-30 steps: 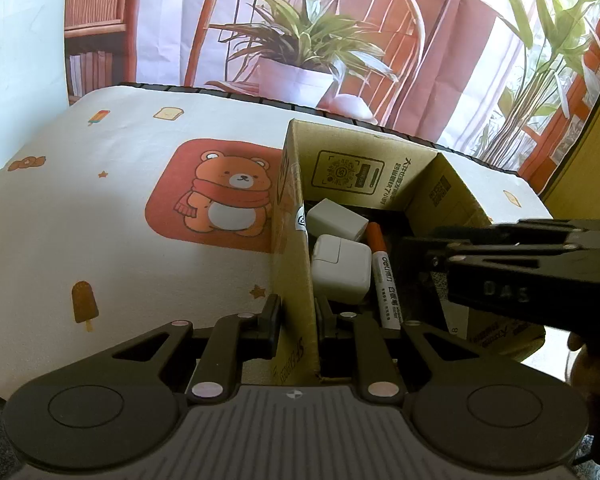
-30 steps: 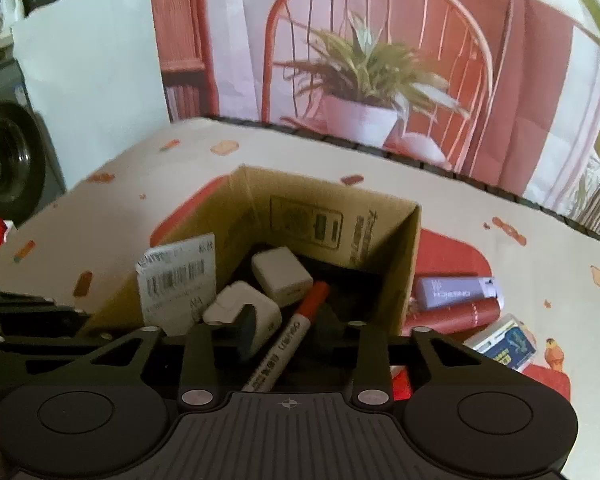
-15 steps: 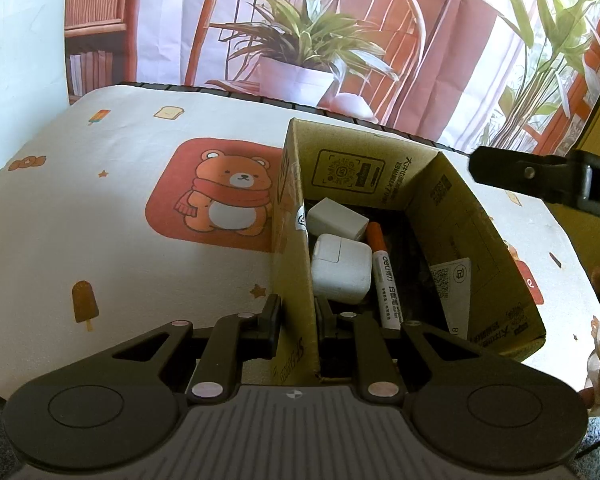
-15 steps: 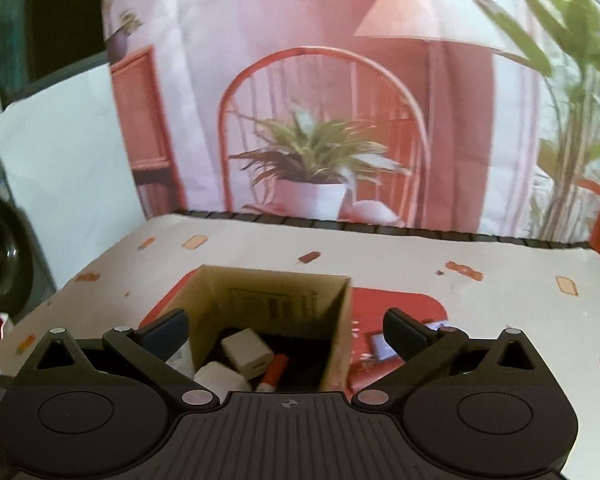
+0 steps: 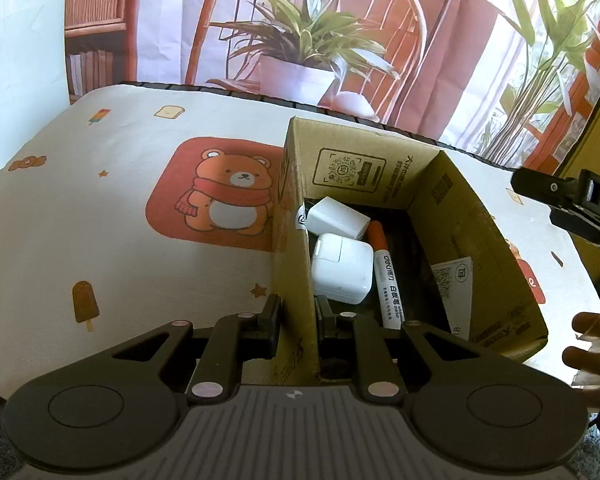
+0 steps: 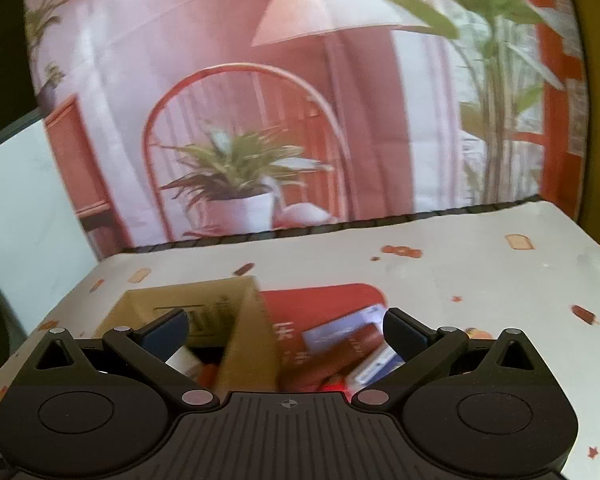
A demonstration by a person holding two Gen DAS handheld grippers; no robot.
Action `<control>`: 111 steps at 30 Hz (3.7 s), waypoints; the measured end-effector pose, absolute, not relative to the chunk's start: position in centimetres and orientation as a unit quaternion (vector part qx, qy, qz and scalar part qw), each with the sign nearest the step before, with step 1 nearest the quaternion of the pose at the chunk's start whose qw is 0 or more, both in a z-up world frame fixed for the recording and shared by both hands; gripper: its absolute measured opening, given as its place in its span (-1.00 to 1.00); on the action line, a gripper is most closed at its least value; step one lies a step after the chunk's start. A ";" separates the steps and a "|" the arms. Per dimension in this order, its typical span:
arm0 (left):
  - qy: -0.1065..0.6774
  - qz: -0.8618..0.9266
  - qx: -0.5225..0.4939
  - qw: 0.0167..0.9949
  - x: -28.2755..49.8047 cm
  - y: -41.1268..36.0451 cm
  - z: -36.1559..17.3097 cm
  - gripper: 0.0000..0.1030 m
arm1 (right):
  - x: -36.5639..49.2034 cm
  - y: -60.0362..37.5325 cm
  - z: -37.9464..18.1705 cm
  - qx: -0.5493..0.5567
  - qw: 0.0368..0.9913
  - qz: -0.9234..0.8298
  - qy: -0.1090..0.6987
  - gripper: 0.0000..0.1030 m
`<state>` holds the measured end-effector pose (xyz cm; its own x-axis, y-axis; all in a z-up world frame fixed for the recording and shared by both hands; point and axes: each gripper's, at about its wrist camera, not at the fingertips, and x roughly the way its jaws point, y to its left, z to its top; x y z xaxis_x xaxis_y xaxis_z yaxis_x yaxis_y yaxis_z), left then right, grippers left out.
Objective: Organize rigid objects
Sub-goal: 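Move the right gripper to the clear plastic card case, then grasp the clear card case with the right gripper and lift it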
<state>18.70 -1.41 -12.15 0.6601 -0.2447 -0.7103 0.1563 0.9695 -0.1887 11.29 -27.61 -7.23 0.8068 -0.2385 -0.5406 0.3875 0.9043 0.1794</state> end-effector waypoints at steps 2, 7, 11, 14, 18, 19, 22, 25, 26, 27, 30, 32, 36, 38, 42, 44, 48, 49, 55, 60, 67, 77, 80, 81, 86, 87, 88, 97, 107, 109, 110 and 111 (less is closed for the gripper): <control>0.397 -0.110 -0.056 0.909 18.7 -1.4 -12.1 -0.64 | 10.9 -28.2 -7.6 0.144 0.939 -0.177 0.259 0.99; 0.399 -0.109 -0.054 0.909 18.7 -1.3 -12.4 -0.64 | 10.1 -29.8 -8.7 0.144 0.930 -0.208 0.267 0.99; 0.400 -0.107 -0.053 0.909 18.8 -1.3 -12.5 -0.64 | 9.6 -30.9 -9.8 0.148 0.920 -0.233 0.279 0.99; 0.402 -0.106 -0.052 0.908 18.8 -1.4 -12.4 -0.65 | 9.6 -31.6 -10.8 0.149 0.912 -0.244 0.295 0.99; 0.403 -0.104 -0.050 0.908 18.8 -1.5 -12.3 -0.64 | 9.7 -31.9 -12.1 0.130 0.899 -0.267 0.321 0.99; 0.403 -0.104 -0.050 0.908 18.8 -1.5 -12.3 -0.64 | 9.6 -32.0 -12.3 0.132 0.900 -0.266 0.319 0.99; 0.403 -0.104 -0.050 0.908 18.8 -1.5 -12.3 -0.64 | 9.6 -32.7 -13.0 0.134 0.899 -0.271 0.317 0.97; 0.403 -0.104 -0.049 0.908 18.8 -1.5 -12.3 -0.64 | 10.0 -33.5 -13.6 0.138 0.895 -0.274 0.323 0.86; 0.403 -0.104 -0.049 0.908 18.8 -1.5 -12.3 -0.64 | 10.2 -33.7 -13.9 0.141 0.894 -0.275 0.326 0.86; 0.403 -0.104 -0.049 0.908 18.8 -1.5 -12.3 -0.64 | 10.4 -33.9 -14.2 0.145 0.892 -0.273 0.329 0.85; 0.403 -0.104 -0.049 0.908 18.8 -1.5 -12.2 -0.64 | 11.5 -34.1 -14.9 0.149 0.889 -0.271 0.338 0.85; 0.403 -0.104 -0.049 0.908 18.8 -1.5 -12.2 -0.64 | 12.3 -34.1 -15.2 0.149 0.888 -0.269 0.343 0.85; 0.403 -0.104 -0.048 0.908 18.8 -1.6 -12.2 -0.64 | 13.9 -34.0 -15.5 0.145 0.887 -0.266 0.349 0.77; 0.403 -0.104 -0.048 0.908 18.8 -1.6 -12.2 -0.64 | 14.6 -34.1 -15.7 0.146 0.884 -0.266 0.355 0.71; 0.403 -0.104 -0.048 0.908 18.8 -1.5 -12.2 -0.64 | 15.6 -34.1 -16.0 0.142 0.879 -0.268 0.367 0.57; 0.403 -0.104 -0.048 0.908 18.8 -1.6 -12.2 -0.64 | 15.9 -34.0 -16.1 0.140 0.878 -0.269 0.370 0.56; 0.403 -0.104 -0.048 0.908 18.8 -1.6 -12.2 -0.64 | 15.8 -34.0 -16.1 0.143 0.878 -0.267 0.371 0.52; 0.403 -0.104 -0.048 0.908 18.8 -1.6 -12.2 -0.64 | 15.7 -34.0 -16.1 0.143 0.878 -0.266 0.371 0.52; 0.404 -0.104 -0.049 0.908 18.8 -1.6 -12.2 -0.64 | 15.0 -34.0 -15.9 0.146 0.879 -0.260 0.372 0.50; 0.404 -0.103 -0.049 0.908 18.7 -1.5 -12.2 -0.64 | 13.9 -33.8 -15.7 0.153 0.882 -0.253 0.367 0.35; 0.404 -0.103 -0.049 0.908 18.8 -1.6 -12.2 -0.64 | 13.2 -33.2 -15.5 0.138 0.887 -0.242 0.368 0.33; 0.404 -0.103 -0.049 0.908 18.8 -1.6 -12.2 -0.64 | 12.9 -31.8 -15.2 0.123 0.868 -0.275 0.396 0.71; 0.404 -0.104 -0.049 0.908 18.8 -1.5 -12.2 -0.64 | 12.8 -31.8 -15.2 0.130 0.865 -0.270 0.401 0.57; 0.404 -0.103 -0.049 0.908 18.8 -1.6 -12.2 -0.64 | 12.8 -31.8 -15.3 0.136 0.866 -0.264 0.402 0.53; 0.404 -0.103 -0.049 0.908 18.8 -1.6 -12.2 -0.64 | 12.9 -31.4 -15.1 0.128 0.872 -0.249 0.402 0.24; 0.404 -0.103 -0.049 0.908 18.8 -1.6 -12.2 -0.64 | 12.9 -31.4 -15.1 0.129 0.872 -0.248 0.402 0.21; 0.404 -0.103 -0.049 0.908 18.8 -1.6 -12.2 -0.64 | 12.8 -31.4 -15.1 0.130 0.873 -0.246 0.400 0.21; 0.404 -0.103 -0.049 0.907 18.8 -1.6 -12.2 -0.64 | 12.5 -31.4 -14.8 0.133 0.880 -0.240 0.388 0.13; 0.404 -0.103 -0.049 0.907 18.8 -1.6 -12.2 -0.64 | 12.3 -31.5 -14.3 0.138 0.885 -0.238 0.374 0.11; 0.404 -0.103 -0.049 0.907 18.8 -1.6 -12.2 -0.64 | 12.2 -31.6 -14.2 0.141 0.885 -0.239 0.373 0.10; 0.404 -0.103 -0.049 0.907 18.8 -1.6 -12.2 -0.64 | 12.2 -31.6 -14.2 0.143 0.885 -0.239 0.372 0.11; 0.404 -0.103 -0.049 0.907 18.8 -1.6 -12.2 -0.64 | 12.1 -31.6 -14.2 0.144 0.886 -0.239 0.371 0.10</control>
<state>18.78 -1.59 -12.21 0.6516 -0.2275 -0.7236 0.1478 0.9738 -0.1730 12.14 -31.61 -14.21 0.6096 -0.3171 -0.7265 0.5306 0.8441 0.0767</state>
